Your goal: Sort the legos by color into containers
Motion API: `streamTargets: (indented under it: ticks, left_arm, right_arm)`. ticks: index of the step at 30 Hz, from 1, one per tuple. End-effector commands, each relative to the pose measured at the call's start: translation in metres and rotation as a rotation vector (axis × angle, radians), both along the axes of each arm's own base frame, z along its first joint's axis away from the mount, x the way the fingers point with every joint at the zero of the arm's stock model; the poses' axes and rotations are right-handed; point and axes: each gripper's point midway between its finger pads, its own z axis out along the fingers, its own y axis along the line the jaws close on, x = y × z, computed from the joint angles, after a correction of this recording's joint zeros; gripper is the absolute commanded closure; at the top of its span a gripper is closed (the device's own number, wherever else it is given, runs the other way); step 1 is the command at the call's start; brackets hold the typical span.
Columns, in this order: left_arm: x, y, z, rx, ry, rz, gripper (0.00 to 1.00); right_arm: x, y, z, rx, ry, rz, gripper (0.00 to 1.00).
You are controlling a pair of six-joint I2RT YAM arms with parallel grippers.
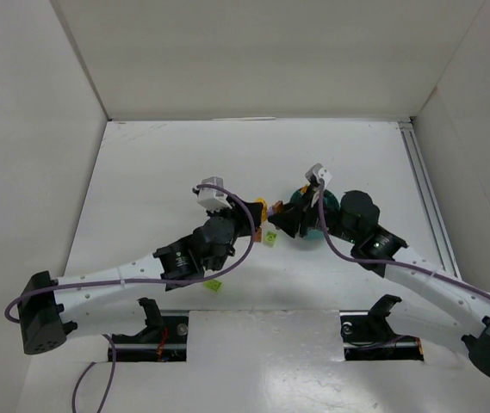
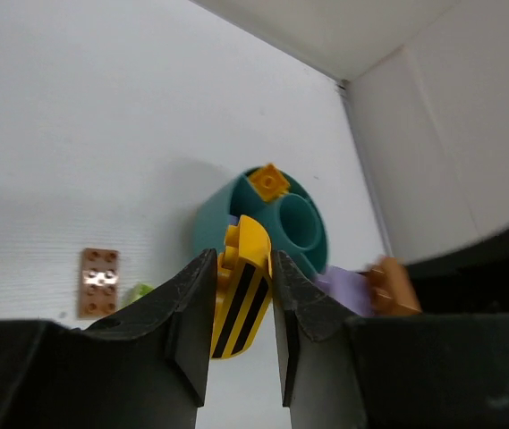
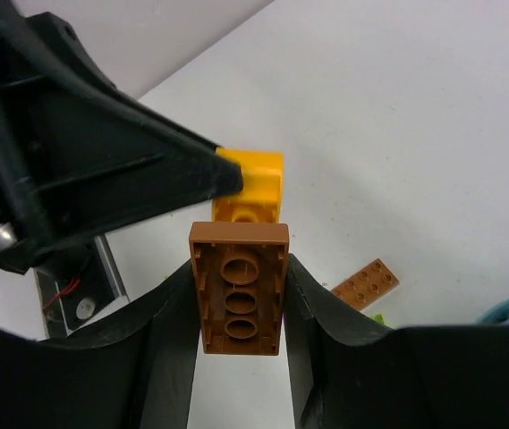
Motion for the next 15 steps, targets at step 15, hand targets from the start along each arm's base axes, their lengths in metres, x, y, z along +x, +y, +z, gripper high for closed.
streamTargets:
  ticks: [15]
  left_arm:
    - [0.019,0.073,-0.026,0.131,0.067,0.250,1.00]
  right_arm:
    - [-0.008,-0.033,-0.089,-0.286,0.045,0.001,0.98]
